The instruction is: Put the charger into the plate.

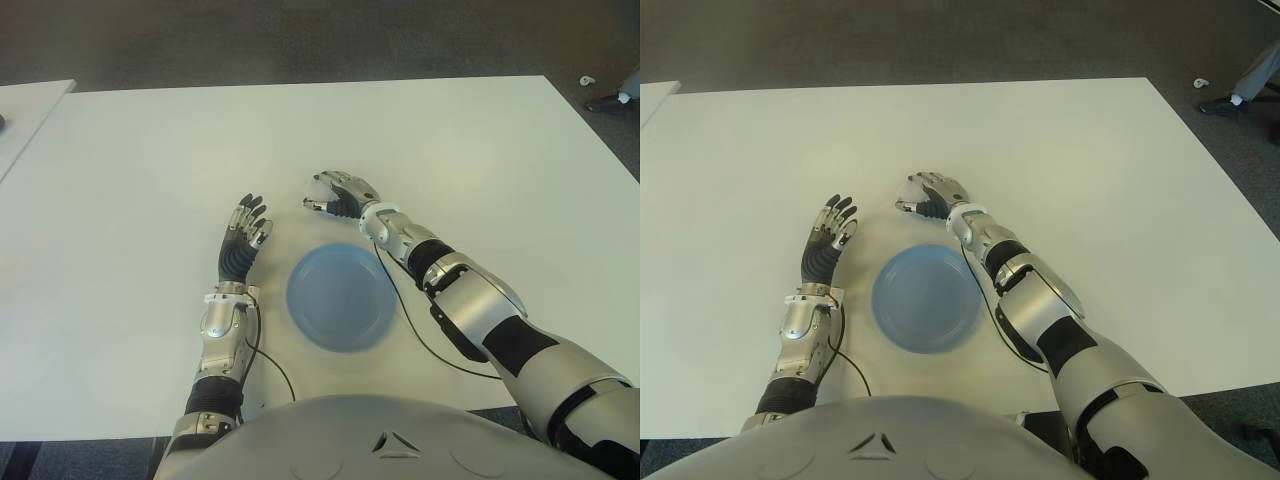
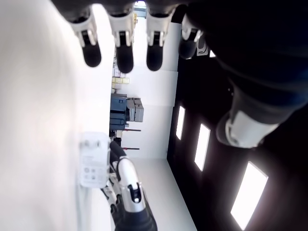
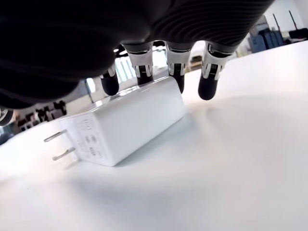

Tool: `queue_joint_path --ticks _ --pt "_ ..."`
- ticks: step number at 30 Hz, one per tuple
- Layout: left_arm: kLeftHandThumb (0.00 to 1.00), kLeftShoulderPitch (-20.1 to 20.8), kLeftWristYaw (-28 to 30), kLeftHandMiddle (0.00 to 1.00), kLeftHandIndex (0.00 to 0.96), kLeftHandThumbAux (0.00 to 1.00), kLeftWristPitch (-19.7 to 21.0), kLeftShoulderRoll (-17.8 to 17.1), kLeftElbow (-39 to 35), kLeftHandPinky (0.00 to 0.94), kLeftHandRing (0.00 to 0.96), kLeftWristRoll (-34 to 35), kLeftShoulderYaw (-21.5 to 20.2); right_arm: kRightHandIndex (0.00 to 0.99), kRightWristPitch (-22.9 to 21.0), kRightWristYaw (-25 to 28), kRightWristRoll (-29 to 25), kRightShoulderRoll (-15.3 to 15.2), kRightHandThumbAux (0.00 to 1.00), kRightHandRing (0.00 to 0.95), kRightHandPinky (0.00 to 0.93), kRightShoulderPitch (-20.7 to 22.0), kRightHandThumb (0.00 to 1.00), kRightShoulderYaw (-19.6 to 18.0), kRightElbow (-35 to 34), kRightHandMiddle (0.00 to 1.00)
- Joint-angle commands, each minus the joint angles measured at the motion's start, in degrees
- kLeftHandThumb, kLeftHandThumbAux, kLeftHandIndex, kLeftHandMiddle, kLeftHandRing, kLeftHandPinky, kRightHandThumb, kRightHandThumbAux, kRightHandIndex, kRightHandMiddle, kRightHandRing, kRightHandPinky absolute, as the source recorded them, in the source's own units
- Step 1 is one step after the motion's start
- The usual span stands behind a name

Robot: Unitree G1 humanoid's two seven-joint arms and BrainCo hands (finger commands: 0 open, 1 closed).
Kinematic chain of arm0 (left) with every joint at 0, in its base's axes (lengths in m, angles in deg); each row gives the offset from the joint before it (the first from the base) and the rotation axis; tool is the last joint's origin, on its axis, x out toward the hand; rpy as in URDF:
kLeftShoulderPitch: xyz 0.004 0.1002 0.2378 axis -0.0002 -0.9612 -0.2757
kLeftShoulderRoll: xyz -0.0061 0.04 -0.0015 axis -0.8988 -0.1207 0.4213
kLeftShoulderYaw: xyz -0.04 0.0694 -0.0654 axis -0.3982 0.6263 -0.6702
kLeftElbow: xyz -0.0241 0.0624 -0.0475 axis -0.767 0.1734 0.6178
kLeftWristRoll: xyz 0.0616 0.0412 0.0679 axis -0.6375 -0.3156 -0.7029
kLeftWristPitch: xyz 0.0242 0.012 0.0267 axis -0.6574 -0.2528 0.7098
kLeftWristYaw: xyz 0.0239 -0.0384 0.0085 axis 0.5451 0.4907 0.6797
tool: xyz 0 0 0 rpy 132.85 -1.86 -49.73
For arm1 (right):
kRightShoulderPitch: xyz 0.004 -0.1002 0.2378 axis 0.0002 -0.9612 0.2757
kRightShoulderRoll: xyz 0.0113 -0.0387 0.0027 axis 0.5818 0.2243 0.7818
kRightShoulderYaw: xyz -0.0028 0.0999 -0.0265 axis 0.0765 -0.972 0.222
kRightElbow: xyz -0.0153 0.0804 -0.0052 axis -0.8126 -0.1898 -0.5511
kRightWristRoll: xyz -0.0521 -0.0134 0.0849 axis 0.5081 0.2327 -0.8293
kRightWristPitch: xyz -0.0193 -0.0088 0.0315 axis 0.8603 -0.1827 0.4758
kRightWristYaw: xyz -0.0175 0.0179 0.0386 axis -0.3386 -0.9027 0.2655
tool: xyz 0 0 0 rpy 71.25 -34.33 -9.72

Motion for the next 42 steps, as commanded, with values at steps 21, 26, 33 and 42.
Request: queue_joint_path --ticks 21,26,33,42 --pt "0.058 -4.5 1.5 0.189 0.079 0.606 0.9 1.2 1.4 0.205 0.196 1.9 0.2 0.000 0.0 5.2 -0.7 -1.0 0.147 0.000 0.000 0.1 0.361 0.0 3.0 0.000" --pt "0.054 -4.5 1.4 0.205 0.085 0.601 0.8 1.2 1.4 0.214 0.212 1.8 0.2 0.000 0.2 5.5 -0.6 -1.3 0.155 0.000 0.000 0.3 0.337 0.1 3.0 0.000" --pt "0.051 -4.6 1.4 0.219 0.096 0.591 1.1 1.2 1.2 0.222 0.222 1.8 0.2 0.000 0.6 5.8 0.0 -2.0 0.160 0.000 0.000 0.6 0.312 0.8 3.0 0.000" --pt "0.054 -4.4 1.2 0.240 0.107 0.557 1.2 1.6 1.3 0.230 0.235 1.9 0.1 0.000 2.6 6.5 1.3 -5.9 0.271 0.000 0.000 2.5 0.183 2.3 2.7 0.000"
